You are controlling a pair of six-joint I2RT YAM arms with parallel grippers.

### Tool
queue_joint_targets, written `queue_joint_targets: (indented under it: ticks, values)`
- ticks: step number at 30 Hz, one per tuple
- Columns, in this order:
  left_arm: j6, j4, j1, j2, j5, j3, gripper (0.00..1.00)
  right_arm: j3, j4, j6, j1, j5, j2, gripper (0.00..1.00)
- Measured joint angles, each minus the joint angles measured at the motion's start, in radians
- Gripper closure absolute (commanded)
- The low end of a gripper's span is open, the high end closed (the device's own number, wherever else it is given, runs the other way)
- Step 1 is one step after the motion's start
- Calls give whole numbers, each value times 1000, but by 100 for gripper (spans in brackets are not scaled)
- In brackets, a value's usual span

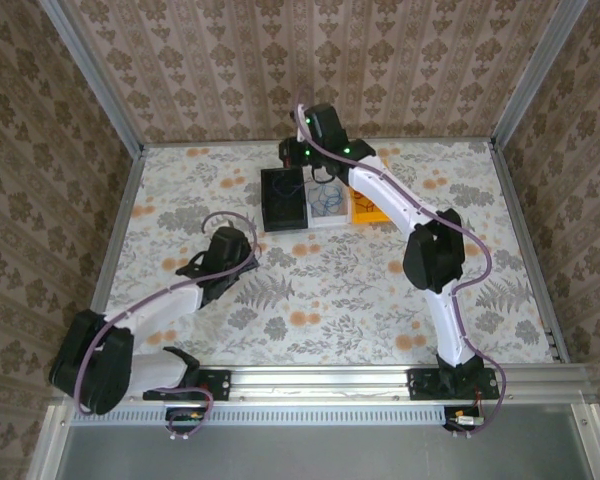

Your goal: Untangle the cables

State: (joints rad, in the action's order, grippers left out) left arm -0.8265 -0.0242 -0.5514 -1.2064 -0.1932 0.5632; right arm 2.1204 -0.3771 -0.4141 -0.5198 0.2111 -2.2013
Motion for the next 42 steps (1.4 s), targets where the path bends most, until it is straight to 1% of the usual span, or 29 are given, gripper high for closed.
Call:
queue_joint_targets:
  ticks: [4,9,14,17,18,19,21,23,25,27,30,34,38,42]
  values:
    - [1,-13,18,53,-18,0,100,-66,-5,0,0,-53,0,93]
    - [8,-34,31,60,-21,0,100,-52,5,-4,-1,-64,-14,92]
    - [12,-34,31,60,-11,-1,100,48,-8,-3,-2,-74,-119,92]
    - [23,-23,31,62,9,-1,100,128,-47,-3,-3,-88,-201,92]
    - [27,-20,31,66,15,-1,100,148,-59,-3,-3,-97,-223,90]
    - [33,-18,31,72,22,-1,100,159,-70,-4,-4,-103,-237,87]
    - [43,-12,32,92,35,-1,100,164,-94,0,-7,-114,-253,71]
    - [55,-11,37,110,50,2,100,164,-121,1,-11,-123,-256,61]
    - [66,-11,49,116,70,13,100,164,-132,4,-16,-124,-255,55]
    - [76,-12,61,117,92,31,100,155,-127,4,-21,-123,-248,52]
    - [95,-12,76,113,125,71,100,97,-119,3,-22,-123,-200,47]
    - [124,-5,82,95,158,119,100,7,-89,5,-24,-132,-81,46]
    - [160,11,82,8,208,203,100,-180,1,11,-20,-166,129,46]
    - [183,48,82,-164,256,346,100,-428,103,-6,8,-204,372,46]
